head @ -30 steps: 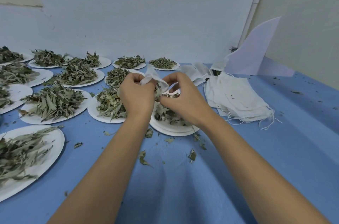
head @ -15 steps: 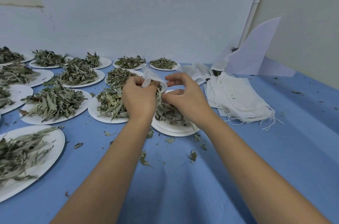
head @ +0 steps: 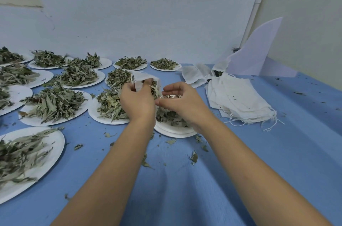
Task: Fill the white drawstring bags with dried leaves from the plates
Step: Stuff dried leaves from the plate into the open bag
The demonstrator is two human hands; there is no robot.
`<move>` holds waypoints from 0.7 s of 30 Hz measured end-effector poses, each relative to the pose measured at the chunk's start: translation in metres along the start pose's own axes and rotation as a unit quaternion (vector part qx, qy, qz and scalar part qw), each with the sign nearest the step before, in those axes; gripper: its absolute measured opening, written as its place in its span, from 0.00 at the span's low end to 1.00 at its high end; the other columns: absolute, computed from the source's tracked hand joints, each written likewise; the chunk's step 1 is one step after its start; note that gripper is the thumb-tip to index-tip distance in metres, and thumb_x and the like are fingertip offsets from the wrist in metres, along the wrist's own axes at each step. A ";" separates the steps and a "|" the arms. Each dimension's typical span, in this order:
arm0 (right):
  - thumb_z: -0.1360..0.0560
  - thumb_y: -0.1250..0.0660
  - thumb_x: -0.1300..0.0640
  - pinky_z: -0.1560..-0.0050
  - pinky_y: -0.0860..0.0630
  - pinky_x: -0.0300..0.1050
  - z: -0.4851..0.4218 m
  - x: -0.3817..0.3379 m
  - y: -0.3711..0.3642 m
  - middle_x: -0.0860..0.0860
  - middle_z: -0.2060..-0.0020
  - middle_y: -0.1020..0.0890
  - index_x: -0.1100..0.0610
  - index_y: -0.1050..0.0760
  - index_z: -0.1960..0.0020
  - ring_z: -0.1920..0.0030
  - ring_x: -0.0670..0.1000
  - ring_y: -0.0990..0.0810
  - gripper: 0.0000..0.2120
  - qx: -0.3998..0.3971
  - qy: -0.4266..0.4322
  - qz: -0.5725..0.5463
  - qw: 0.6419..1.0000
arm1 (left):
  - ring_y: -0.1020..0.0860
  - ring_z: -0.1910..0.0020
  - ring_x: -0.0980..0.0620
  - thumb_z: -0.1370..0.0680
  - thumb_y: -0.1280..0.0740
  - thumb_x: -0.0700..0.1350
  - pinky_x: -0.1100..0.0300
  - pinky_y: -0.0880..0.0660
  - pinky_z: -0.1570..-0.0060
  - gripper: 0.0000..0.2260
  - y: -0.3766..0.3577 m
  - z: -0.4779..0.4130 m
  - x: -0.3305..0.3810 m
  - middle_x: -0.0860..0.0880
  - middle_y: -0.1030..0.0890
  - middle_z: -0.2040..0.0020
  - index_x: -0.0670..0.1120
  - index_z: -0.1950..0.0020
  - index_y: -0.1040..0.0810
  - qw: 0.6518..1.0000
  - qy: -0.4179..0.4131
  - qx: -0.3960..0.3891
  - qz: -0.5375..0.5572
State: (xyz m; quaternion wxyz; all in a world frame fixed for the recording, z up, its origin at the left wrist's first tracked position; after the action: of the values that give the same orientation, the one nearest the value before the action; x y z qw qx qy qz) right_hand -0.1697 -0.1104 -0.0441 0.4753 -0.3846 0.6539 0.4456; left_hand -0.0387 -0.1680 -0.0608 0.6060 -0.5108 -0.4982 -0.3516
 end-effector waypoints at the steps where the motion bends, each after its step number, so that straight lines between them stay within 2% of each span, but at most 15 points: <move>1: 0.34 0.22 0.56 0.55 0.21 0.35 0.000 0.000 0.000 0.46 0.53 0.19 0.53 0.26 0.47 0.56 0.44 0.19 0.19 0.005 0.002 0.000 1.000 | 0.28 0.67 0.56 0.25 0.29 0.45 0.65 0.32 0.70 0.08 0.000 0.001 0.000 0.51 0.25 0.62 0.45 0.56 0.27 1.000 -0.001 0.003 -0.001; 3: 0.34 0.22 0.59 0.54 0.20 0.41 0.001 -0.004 0.000 0.48 0.57 0.18 0.54 0.24 0.51 0.60 0.47 0.17 0.15 0.023 0.026 -0.003 0.999 | 0.26 0.66 0.57 0.25 0.30 0.43 0.67 0.29 0.69 0.08 0.000 0.005 0.000 0.52 0.23 0.62 0.48 0.59 0.28 1.000 -0.006 0.005 0.001; 5: 0.33 0.23 0.61 0.59 0.19 0.40 0.003 -0.009 0.002 0.46 0.63 0.19 0.53 0.23 0.56 0.67 0.45 0.18 0.11 0.051 0.060 0.000 0.997 | 0.22 0.60 0.54 0.24 0.32 0.40 0.58 0.22 0.58 0.07 -0.003 0.008 -0.001 0.51 0.20 0.57 0.49 0.58 0.28 1.000 -0.007 -0.009 0.011; 7: 0.33 0.24 0.62 0.59 0.19 0.42 0.004 -0.013 0.004 0.45 0.67 0.19 0.51 0.22 0.60 0.68 0.45 0.18 0.09 0.081 0.081 0.008 0.993 | 0.21 0.53 0.49 0.23 0.32 0.41 0.49 0.22 0.48 0.05 -0.005 0.010 0.003 0.47 0.20 0.51 0.47 0.55 0.28 0.999 -0.026 -0.023 0.000; 9: 0.32 0.25 0.61 0.58 0.19 0.42 0.005 -0.015 0.008 0.45 0.68 0.18 0.49 0.21 0.62 0.66 0.47 0.17 0.08 0.111 0.089 0.023 0.990 | 0.22 0.51 0.46 0.23 0.32 0.45 0.48 0.23 0.47 0.07 -0.005 0.011 0.011 0.43 0.23 0.47 0.46 0.51 0.29 0.996 -0.072 -0.028 -0.044; 13: 0.31 0.27 0.59 0.64 0.27 0.29 0.008 -0.018 0.017 0.42 0.69 0.20 0.47 0.22 0.63 0.66 0.39 0.21 0.09 0.166 0.100 0.103 0.976 | 0.28 0.60 0.54 0.21 0.36 0.46 0.55 0.27 0.56 0.06 -0.008 0.017 0.023 0.43 0.26 0.48 0.45 0.51 0.31 0.980 -0.161 -0.032 -0.115; 16: 0.30 0.29 0.62 0.62 0.29 0.26 0.012 -0.023 0.021 0.44 0.66 0.20 0.52 0.21 0.58 0.65 0.38 0.24 0.05 0.195 0.128 0.130 0.964 | 0.27 0.58 0.50 0.21 0.37 0.43 0.49 0.23 0.52 0.06 -0.015 0.020 0.023 0.43 0.28 0.47 0.41 0.48 0.29 0.971 -0.184 -0.061 -0.139; 17: 0.29 0.30 0.62 0.61 0.29 0.27 0.014 -0.027 0.021 0.46 0.64 0.20 0.54 0.21 0.57 0.65 0.39 0.24 0.05 0.201 0.146 0.147 0.957 | 0.27 0.58 0.51 0.21 0.37 0.43 0.53 0.24 0.51 0.07 -0.016 0.021 0.025 0.43 0.28 0.46 0.41 0.46 0.28 0.965 -0.199 -0.065 -0.160; 19: 0.29 0.31 0.64 0.58 0.27 0.33 0.018 -0.036 0.016 0.49 0.61 0.21 0.56 0.22 0.56 0.63 0.42 0.24 0.04 0.204 0.190 0.187 0.942 | 0.31 0.60 0.57 0.21 0.36 0.40 0.70 0.33 0.54 0.09 -0.016 0.023 0.030 0.43 0.28 0.44 0.40 0.42 0.28 0.942 -0.249 -0.061 -0.218; 21: 0.30 0.31 0.64 0.58 0.26 0.38 0.021 -0.042 0.010 0.49 0.60 0.21 0.58 0.22 0.56 0.62 0.45 0.24 0.04 0.201 0.222 0.212 0.930 | 0.36 0.59 0.60 0.24 0.36 0.35 0.75 0.39 0.57 0.10 -0.018 0.029 0.036 0.43 0.27 0.45 0.38 0.43 0.27 0.917 -0.305 -0.071 -0.248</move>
State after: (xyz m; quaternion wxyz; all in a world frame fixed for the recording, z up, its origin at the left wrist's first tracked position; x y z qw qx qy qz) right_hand -0.1622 -0.0841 -0.0043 0.2797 -0.2225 0.8850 0.2985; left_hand -0.0531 -0.1410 -0.0217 0.2799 -0.4952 -0.7433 -0.3521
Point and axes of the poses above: each hand's wrist, its own z-axis away from the middle knuckle, its own y-axis out of the back of the hand, x = y × z, the point moved 8 cm from there along -z, towards the middle knuckle
